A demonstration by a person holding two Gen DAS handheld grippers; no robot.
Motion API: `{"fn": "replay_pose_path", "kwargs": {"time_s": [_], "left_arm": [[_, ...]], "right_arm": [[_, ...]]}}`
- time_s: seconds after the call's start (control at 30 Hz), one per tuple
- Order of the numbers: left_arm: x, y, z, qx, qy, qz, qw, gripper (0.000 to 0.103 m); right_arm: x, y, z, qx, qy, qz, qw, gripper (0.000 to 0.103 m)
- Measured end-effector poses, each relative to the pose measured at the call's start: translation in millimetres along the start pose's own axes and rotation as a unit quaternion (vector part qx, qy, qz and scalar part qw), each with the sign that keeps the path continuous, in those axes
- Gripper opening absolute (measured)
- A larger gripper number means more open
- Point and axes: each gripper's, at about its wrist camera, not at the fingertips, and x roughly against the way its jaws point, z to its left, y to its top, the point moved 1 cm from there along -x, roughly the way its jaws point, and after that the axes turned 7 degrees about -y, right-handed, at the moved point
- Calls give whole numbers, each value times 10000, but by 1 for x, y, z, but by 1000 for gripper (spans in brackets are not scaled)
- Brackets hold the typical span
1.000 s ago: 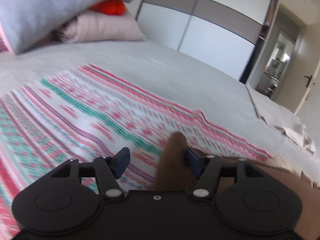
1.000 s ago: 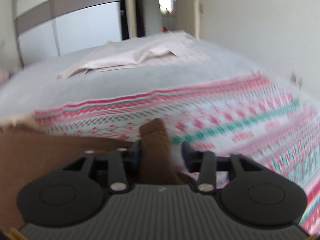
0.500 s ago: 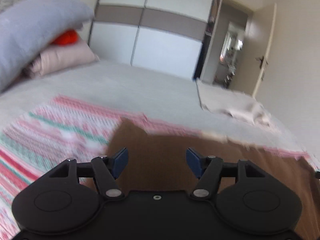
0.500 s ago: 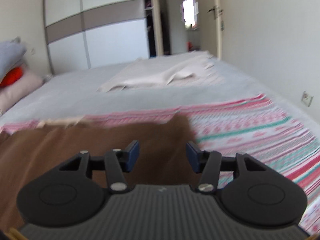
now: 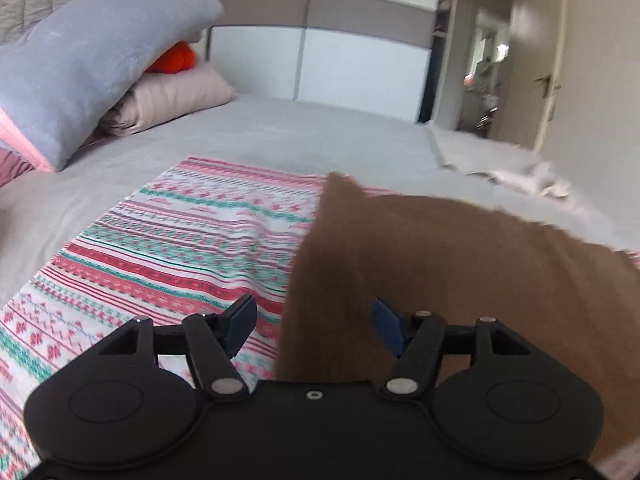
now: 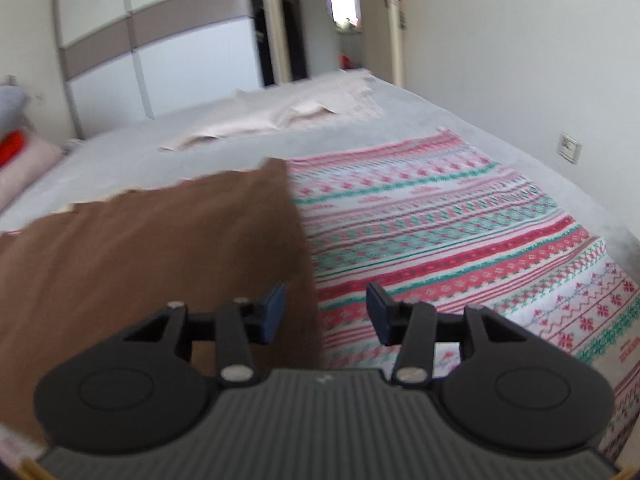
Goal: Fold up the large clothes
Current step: 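Open both grippers and lay the folded hem flat on the coat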
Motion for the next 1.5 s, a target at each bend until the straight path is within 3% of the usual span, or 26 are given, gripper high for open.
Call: {"fn": "replay_pose_path", "kwargs": {"time_s": [0.2, 0.3, 0.43, 0.5, 0.57, 0.6, 0.67, 0.9, 1.03, 1.2, 1.33, 1.5], "left_arm": [[13, -27, -38, 76, -772, 96, 9969, 66], [1, -46, -34, 140, -659, 386, 9970, 66], [8, -62, -33, -510, -684, 296, 9959, 66], [20, -60, -30, -458, -567, 237, 9971, 66], [39, -59, -25, -354, -703, 142, 9968, 66], [48, -60, -21, -290, -748, 96, 9967, 66], [63, -60, -13, 14, -754, 146, 9970, 84], [86, -68, 23, 1432, -1013, 84, 9845, 102], [76, -79, 35, 2213, -1138, 294, 9681, 103], [55, -94, 33, 3020, -1372, 425, 9424, 103], [44, -91, 23, 3017, -1363, 203, 9434, 103], [24, -84, 23, 3375, -1219, -3, 9334, 100]], "right_arm": [[28, -20, 44, 282, 638, -26, 9976, 45], [23, -34, 53, 418, 645, 121, 9970, 46], [17, -49, 38, 527, 564, 185, 9968, 41], [24, -51, 28, 506, 335, 172, 9980, 41], [33, -52, 20, 515, 325, 93, 9981, 46], [39, -53, 17, 529, 247, 79, 9983, 56], [51, -56, 10, 487, 376, 21, 9981, 58], [77, -64, 10, 248, 775, -113, 9966, 72], [85, -67, 22, 123, 962, -210, 9951, 84], [88, -72, 44, 222, 1044, -236, 9940, 88], [88, -76, 63, 448, 1166, -213, 9919, 90], [88, -77, 81, 602, 1308, -240, 9893, 90]]}}
